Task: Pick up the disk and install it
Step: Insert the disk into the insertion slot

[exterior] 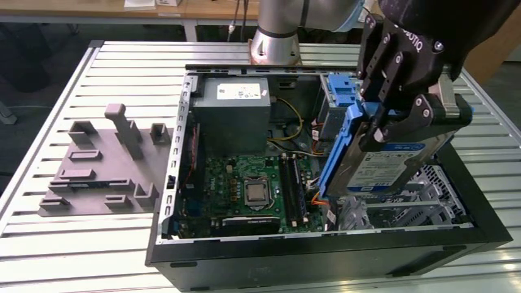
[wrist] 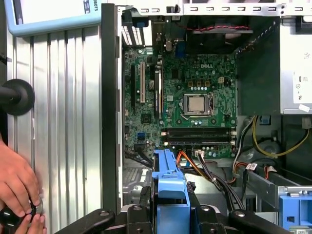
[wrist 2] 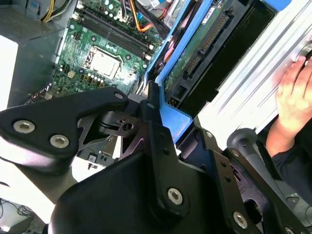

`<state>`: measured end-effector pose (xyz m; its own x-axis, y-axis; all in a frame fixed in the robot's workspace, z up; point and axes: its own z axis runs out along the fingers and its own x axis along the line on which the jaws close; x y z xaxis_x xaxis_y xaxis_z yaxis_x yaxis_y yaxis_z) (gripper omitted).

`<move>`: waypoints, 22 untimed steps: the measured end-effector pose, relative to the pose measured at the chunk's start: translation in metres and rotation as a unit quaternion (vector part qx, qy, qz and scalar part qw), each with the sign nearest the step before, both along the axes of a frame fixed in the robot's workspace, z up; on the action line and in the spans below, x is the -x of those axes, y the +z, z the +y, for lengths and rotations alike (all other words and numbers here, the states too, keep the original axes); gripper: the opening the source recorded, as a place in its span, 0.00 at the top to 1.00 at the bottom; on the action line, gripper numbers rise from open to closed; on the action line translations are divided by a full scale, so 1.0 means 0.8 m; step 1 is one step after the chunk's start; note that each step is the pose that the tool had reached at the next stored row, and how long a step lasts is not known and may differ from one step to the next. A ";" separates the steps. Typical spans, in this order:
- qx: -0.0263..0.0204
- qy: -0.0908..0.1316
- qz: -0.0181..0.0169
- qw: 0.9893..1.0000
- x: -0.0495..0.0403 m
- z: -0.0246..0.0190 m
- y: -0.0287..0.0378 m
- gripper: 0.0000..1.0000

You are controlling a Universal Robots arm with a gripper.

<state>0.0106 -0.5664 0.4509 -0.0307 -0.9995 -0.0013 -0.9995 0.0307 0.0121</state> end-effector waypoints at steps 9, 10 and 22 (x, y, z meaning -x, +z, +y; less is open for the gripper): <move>0.000 0.000 0.000 1.000 -0.012 0.0000 -0.0005 0.64; 0.000 0.000 0.000 1.000 -0.012 0.0000 -0.0004 0.64; 0.000 0.000 0.000 1.000 -0.031 0.0000 -0.0010 0.64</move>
